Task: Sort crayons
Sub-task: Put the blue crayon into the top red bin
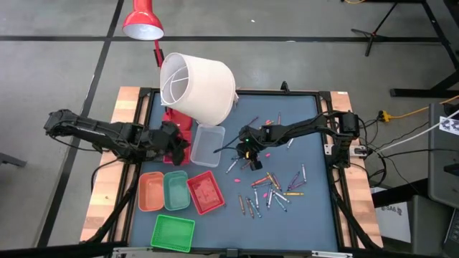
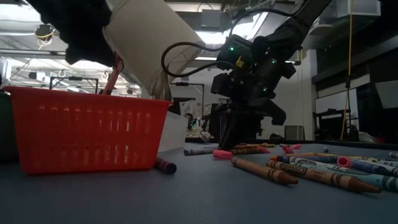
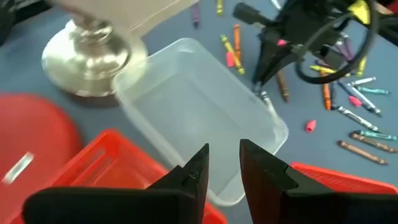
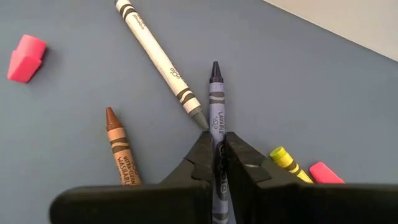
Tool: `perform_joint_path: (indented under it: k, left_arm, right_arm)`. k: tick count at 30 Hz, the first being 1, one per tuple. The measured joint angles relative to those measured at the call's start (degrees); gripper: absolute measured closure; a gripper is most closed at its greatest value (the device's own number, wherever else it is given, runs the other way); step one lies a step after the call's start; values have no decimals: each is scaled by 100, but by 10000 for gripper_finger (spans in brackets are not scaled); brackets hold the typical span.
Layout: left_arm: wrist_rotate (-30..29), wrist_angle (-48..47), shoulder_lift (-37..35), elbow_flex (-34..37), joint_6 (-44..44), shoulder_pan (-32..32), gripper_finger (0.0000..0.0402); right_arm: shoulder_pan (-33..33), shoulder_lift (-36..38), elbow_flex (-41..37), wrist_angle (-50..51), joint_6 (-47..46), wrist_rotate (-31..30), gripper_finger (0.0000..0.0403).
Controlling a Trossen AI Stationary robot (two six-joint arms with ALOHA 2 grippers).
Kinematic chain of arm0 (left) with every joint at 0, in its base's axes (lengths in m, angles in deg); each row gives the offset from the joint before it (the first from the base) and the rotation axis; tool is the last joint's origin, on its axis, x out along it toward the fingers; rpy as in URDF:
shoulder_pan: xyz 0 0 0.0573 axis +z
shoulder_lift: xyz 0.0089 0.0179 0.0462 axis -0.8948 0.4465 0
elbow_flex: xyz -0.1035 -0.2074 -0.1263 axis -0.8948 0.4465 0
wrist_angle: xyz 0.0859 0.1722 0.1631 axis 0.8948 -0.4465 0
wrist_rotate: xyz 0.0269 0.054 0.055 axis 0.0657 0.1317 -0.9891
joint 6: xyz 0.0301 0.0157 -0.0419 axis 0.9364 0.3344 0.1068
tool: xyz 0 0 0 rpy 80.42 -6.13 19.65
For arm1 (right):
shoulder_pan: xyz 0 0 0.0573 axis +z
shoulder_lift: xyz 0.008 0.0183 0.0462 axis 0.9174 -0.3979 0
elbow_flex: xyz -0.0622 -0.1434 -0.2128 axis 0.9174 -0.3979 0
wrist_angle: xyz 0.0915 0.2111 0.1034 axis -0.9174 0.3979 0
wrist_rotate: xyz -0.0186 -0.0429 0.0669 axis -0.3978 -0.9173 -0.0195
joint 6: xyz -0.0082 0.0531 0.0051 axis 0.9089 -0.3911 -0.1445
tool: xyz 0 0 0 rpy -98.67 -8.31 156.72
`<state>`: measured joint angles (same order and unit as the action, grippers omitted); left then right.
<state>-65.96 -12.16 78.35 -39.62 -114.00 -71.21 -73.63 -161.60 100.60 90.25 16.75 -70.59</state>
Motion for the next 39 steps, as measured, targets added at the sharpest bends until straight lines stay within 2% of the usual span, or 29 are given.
perform_joint_path:
  k: [14,21,27,36,39]
  left_arm:
    - [5,1163,1170,0,297,-306,327]
    - [3,1885,1649,0,725,-463,327]
    - [3,2611,2006,0,1221,-548,327]
    - [0,3366,2417,0,1450,-549,327]
    - [-53,3534,2483,0,1512,-548,327]
  right_arm:
    - [-11,888,-26,989,-89,-46,385]
    - [-11,1389,-21,940,-343,-2,385]
    - [-9,1602,-11,238,-854,73,384]
    - [-2,1602,-2,-1033,-1187,955,384]
    - [2,1602,-2,-1357,-1239,1057,384]
